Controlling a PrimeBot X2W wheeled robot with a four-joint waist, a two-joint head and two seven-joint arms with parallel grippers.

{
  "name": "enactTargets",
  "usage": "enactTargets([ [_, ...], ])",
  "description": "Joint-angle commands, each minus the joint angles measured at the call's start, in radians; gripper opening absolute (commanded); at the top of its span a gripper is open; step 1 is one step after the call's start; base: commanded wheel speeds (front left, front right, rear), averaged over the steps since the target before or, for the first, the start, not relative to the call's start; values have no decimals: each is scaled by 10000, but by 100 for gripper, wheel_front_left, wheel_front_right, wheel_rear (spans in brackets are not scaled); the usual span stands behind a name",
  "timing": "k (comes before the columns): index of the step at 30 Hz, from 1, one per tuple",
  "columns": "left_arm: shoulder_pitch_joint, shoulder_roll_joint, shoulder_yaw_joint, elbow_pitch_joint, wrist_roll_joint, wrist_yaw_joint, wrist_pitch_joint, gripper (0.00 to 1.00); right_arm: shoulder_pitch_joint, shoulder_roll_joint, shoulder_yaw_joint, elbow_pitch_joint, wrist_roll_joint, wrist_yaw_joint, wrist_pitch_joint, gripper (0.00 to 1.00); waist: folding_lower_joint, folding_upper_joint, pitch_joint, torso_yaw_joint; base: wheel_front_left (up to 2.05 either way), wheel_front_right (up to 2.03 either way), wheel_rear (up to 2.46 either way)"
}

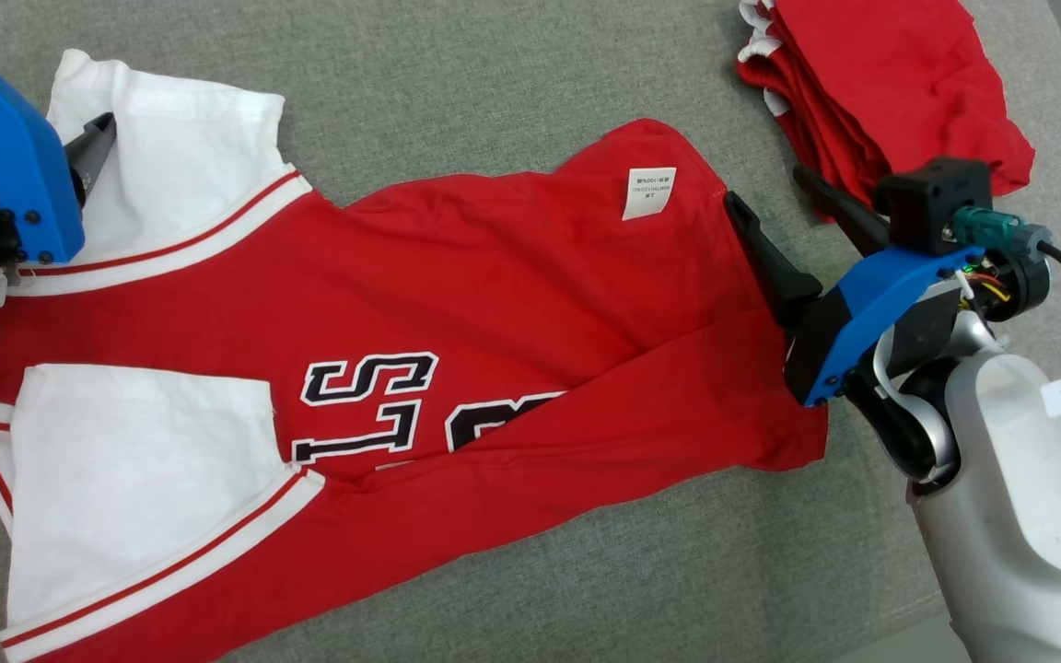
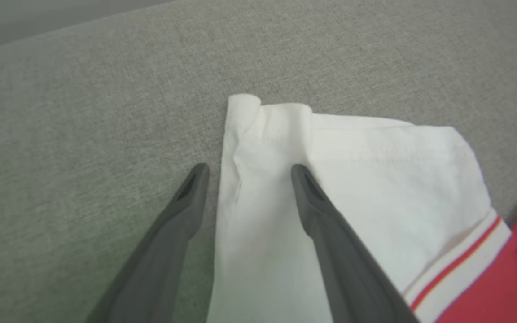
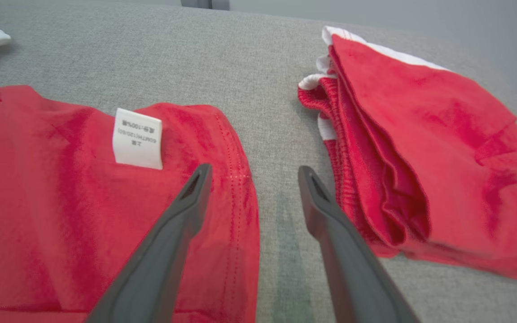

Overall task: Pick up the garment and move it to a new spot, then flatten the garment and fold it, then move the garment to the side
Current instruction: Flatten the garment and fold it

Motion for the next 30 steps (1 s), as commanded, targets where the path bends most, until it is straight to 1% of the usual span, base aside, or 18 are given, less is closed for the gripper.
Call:
enactTargets([
  [1,137,-71,-114,-62,-18,-77,24,100,-186,-54,32,27,27,2,-63,100,0,-1,11,-8,0,0,0],
  [5,184,-180,-222,-145,36,-182,-147,100,-220,-73,112,104,56,2,-122,100,0,-1,35,-3,0,0,0],
  [6,194,-209,-274,-125,71,-220,-218,82,-240,-71,126,124,58,2,-136,100,0,-1,34,0,0,0,0],
  [7,190,-214,-337,-91,122,-255,-268,37,-258,-69,137,144,56,2,-151,100,0,-1,29,6,0,0,0],
  [9,141,-205,-463,0,315,-241,-410,0,-294,-65,158,194,49,2,-149,100,0,-1,3,27,0,0,0],
  [14,-70,-325,-560,218,625,-275,-1010,0,-384,-136,175,332,15,2,-140,100,0,-1,-181,188,0,0,0],
  [19,-211,-593,-657,323,674,-402,-1608,0,-452,-406,128,559,-11,2,44,100,0,-1,-595,586,0,0,0],
  [22,-191,-784,-678,191,531,-502,-1875,0,-644,-673,98,726,42,2,250,100,0,-1,-860,926,0,0,0],
  [24,-204,-786,-728,52,538,-553,-1998,0,-779,-895,176,916,47,2,505,100,0,-1,-961,1154,0,0,0],
  [25,-204,-786,-728,52,538,-553,-1998,0,-779,-895,176,916,47,2,505,100,0,-1,-961,1154,0,0,0],
  [30,-123,-772,-839,-547,405,-679,-2109,0,-1328,-1476,452,1569,12,2,1150,100,0,-1,-973,1722,0,0,0],
])
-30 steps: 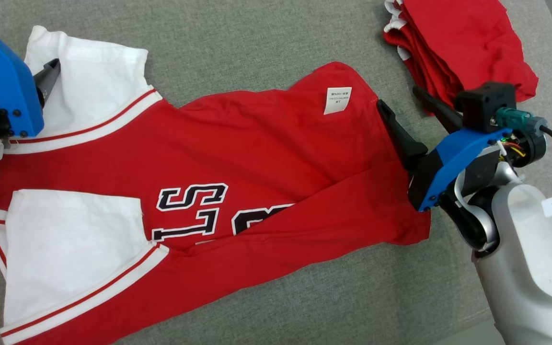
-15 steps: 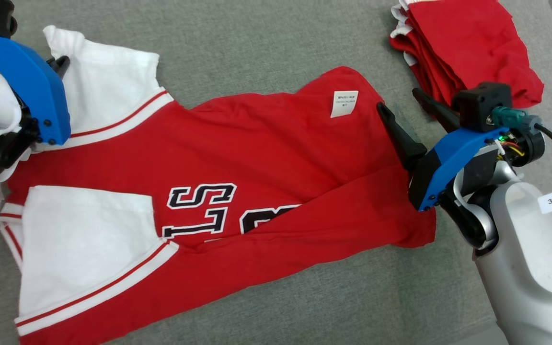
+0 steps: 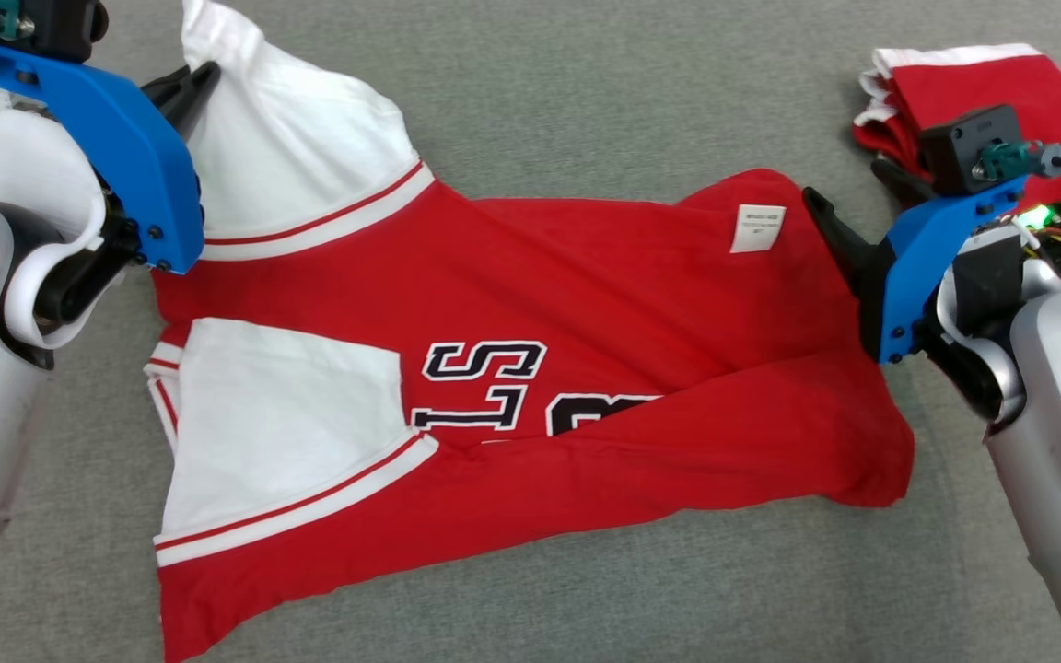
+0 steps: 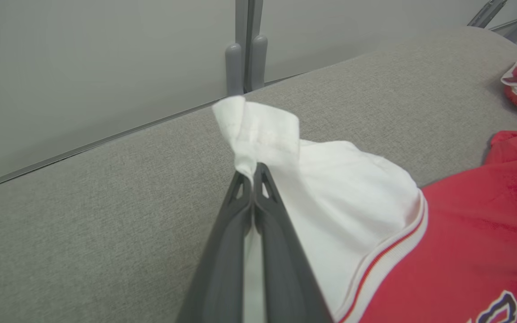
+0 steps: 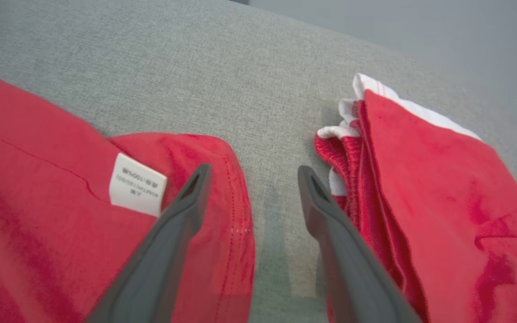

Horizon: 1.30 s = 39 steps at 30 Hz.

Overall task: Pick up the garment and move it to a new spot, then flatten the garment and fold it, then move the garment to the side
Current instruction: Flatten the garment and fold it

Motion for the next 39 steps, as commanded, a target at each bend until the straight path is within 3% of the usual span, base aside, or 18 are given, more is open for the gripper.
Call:
enactTargets([
  [1,2,51,-7,-141,-24,-49,-73,0,-264,-119,73,167,-27,2,101,100,1,2,106,174,0,0,0],
  [13,289,-171,-240,-907,-161,-85,-330,0,-1401,-188,1062,2304,472,3,524,100,1,2,362,766,0,0,0],
  [14,295,-177,-257,-919,-158,-87,-354,0,-1447,-196,1186,2428,509,3,519,73,1,2,364,777,0,0,0],
  [15,303,-171,-265,-932,-160,-91,-376,0,-1515,-192,1274,2564,554,2,476,39,1,2,362,786,0,0,0],
  [16,308,-160,-269,-950,-159,-94,-391,0,-1571,-183,1333,2681,579,2,432,26,1,2,357,794,0,0,0],
  [17,306,-147,-256,-965,-158,-91,-416,0,-1624,-174,1375,2770,603,2,363,0,1,2,352,801,0,0,0],
  [29,728,107,1,-1051,-285,3,-1005,0,-1986,1,210,3554,393,0,-789,0,1,2,-188,714,0,0,0],
  [39,1651,324,554,-1300,-548,392,-1910,0,-1194,115,-515,2976,739,0,-1557,0,1,2,-643,678,0,0,0],
])
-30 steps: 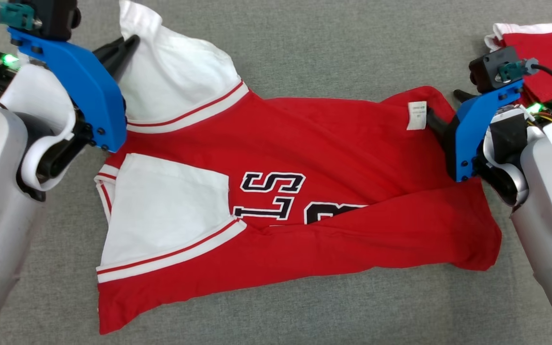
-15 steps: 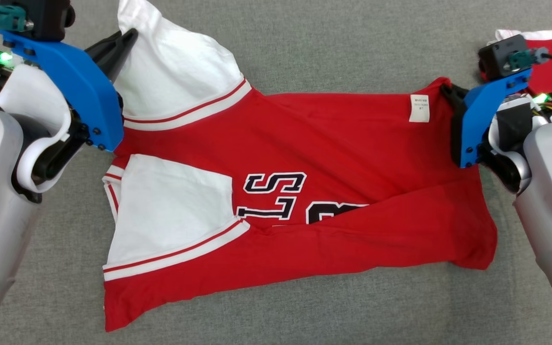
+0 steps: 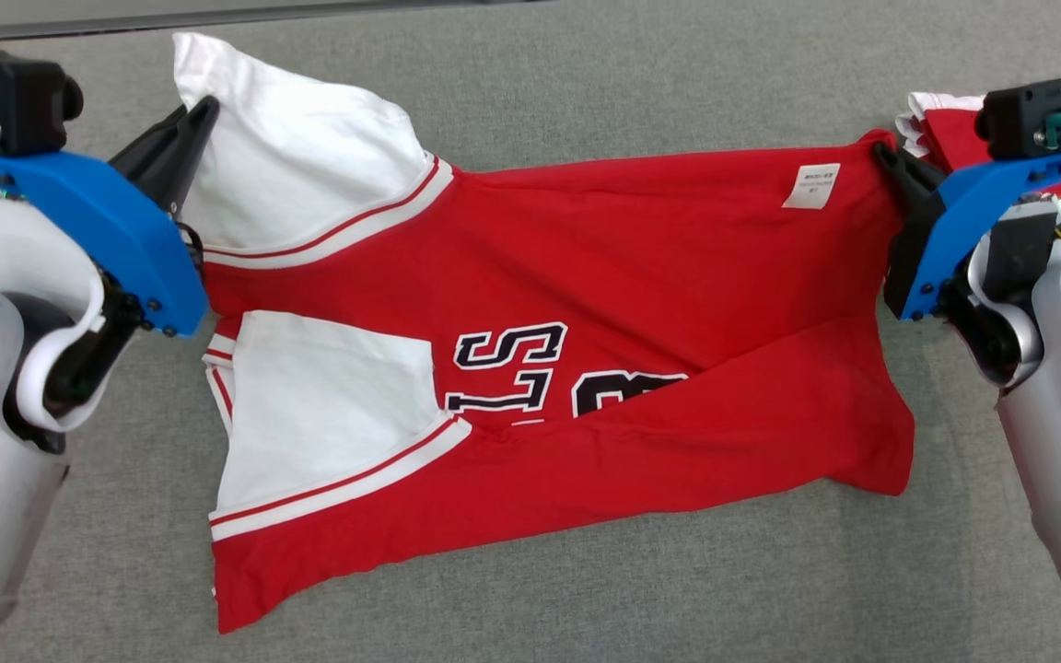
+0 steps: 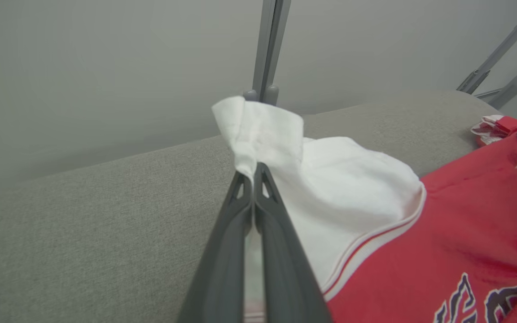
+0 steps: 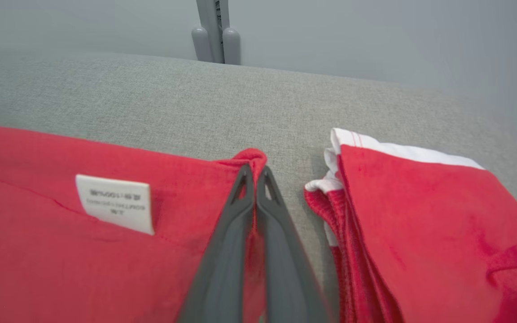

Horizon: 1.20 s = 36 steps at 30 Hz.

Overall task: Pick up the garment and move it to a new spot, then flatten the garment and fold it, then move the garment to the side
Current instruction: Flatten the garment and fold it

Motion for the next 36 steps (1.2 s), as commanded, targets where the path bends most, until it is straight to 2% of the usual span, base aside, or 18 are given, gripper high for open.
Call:
enactTargets([
  [1,211,38,99,-120,-4,64,-232,0,325,-23,-86,-200,68,-2,-148,0,0,0,-100,-1,0,0,0],
  [7,1378,34,80,-832,-14,227,-932,0,1607,-40,-380,-1452,223,0,-482,0,0,0,-478,113,0,0,0],
  [12,2625,5,133,-1640,87,763,-1571,0,3076,-23,-866,-2783,39,0,-543,0,0,0,-834,289,0,0,0],
  [20,4325,-285,44,-2341,-123,1242,-2314,0,5168,536,-1863,-4478,-278,0,-221,0,0,0,-1127,543,0,0,0],
  [28,5133,-876,-114,-1590,-346,1294,-2951,0,5770,952,-2303,-4655,-682,0,-121,0,0,0,-1142,528,0,0,0],
  [34,5553,-1022,-154,-1236,-473,1275,-3272,0,6037,1127,-2430,-4581,-904,0,-267,0,0,0,-1291,562,0,0,0],
  [36,5709,-1066,-208,-1164,-520,1261,-3311,0,6175,1126,-2479,-4489,-956,0,-361,22,0,0,-1385,575,0,0,0],
])
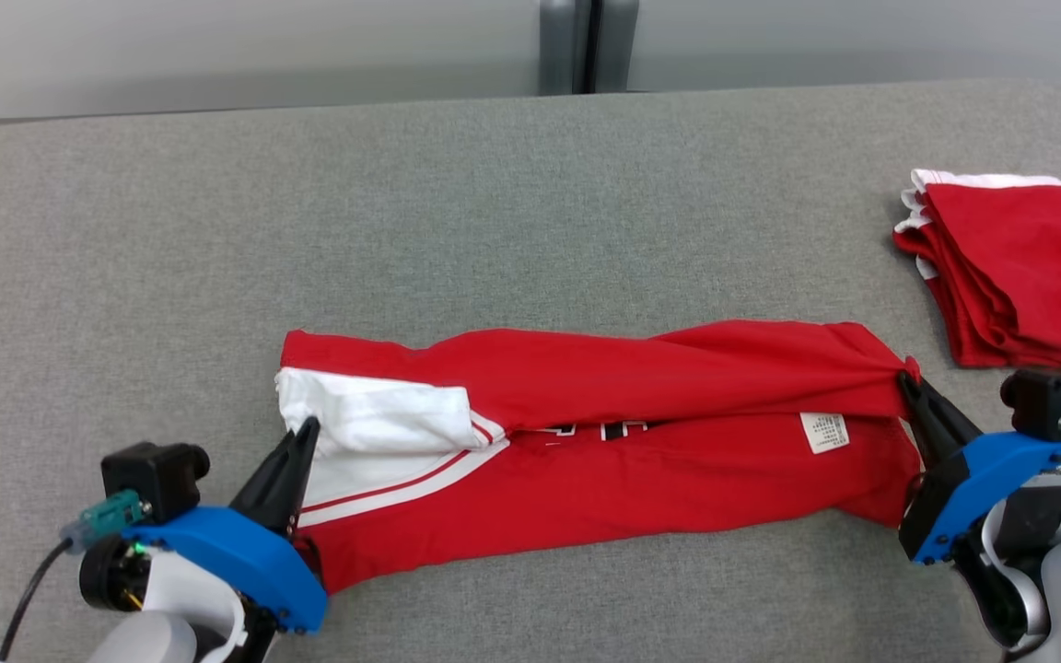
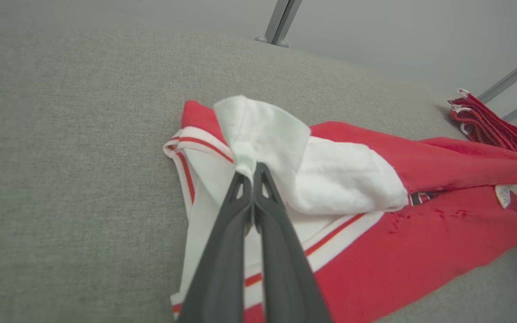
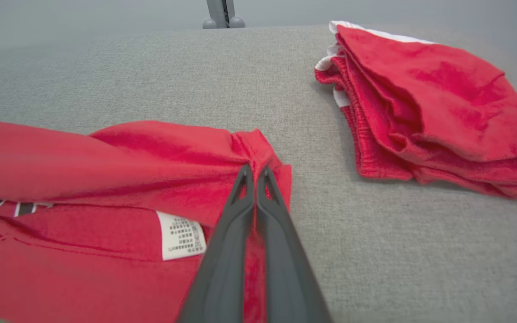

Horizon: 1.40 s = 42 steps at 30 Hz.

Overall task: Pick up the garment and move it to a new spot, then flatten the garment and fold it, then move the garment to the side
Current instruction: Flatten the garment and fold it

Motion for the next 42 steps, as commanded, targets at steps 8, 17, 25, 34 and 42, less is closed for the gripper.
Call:
enactTargets([
  [8,812,-210,144,160,-8,383,-716,100,1065,396,-509,22,-282,2,-602,100,0,1,-529,48,0,0,0],
  [17,1277,-459,604,30,342,1165,-1985,100,1904,819,-1168,-328,-390,2,-696,100,0,1,-1097,31,0,0,0],
  [25,876,-901,457,224,807,1611,-2449,100,1528,774,-1125,-610,-599,2,-294,100,0,1,-1451,93,0,0,0],
  [34,624,-1084,340,336,1021,1771,-2558,100,201,238,-884,123,-639,2,249,100,0,1,-1369,435,0,0,0],
  [42,458,-1008,218,163,1246,1891,-2521,100,-511,-197,-1040,2175,-794,2,694,100,0,1,-1091,987,0,0,0],
])
